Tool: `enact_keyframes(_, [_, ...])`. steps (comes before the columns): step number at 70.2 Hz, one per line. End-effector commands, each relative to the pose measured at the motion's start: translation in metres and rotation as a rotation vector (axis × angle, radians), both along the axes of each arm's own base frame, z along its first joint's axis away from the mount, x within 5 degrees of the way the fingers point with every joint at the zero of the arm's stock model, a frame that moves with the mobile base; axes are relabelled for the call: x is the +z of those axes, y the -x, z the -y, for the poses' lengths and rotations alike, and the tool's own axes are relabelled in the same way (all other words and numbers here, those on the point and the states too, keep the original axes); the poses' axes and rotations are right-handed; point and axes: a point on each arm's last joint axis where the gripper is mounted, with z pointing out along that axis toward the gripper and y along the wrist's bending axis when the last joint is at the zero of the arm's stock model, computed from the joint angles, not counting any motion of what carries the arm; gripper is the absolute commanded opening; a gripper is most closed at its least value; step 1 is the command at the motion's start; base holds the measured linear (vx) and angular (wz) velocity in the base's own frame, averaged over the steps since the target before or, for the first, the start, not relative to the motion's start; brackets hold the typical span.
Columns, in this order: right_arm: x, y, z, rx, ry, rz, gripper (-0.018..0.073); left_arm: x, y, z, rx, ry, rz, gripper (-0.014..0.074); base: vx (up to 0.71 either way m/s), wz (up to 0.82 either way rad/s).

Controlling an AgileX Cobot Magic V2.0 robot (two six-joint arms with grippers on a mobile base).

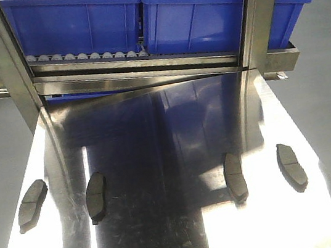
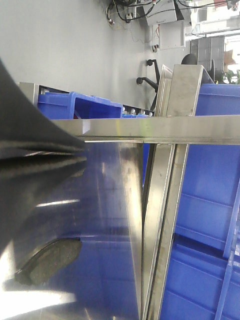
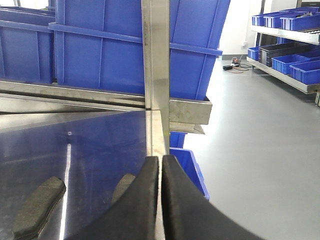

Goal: Move and align brake pads A on conveyor

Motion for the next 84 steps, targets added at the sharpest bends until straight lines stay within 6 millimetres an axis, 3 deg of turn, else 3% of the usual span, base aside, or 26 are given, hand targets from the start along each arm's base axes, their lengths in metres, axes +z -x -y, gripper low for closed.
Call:
enact_keyframes(1, [0.0016,0.0002,-0.0001,0.002,0.019,0.068,-0.0004,0.0143,0.0013,0.0001,-0.002,0.016,0.109,-0.0006,0.0,0.0])
enact_keyframes(84, [0.0016,0.0002,-0.0001,0.002,0.019,0.068,-0.0004,0.0144,0.0013,0.0001,-0.002,0.016,0.111,-0.0006,0.0,0.0])
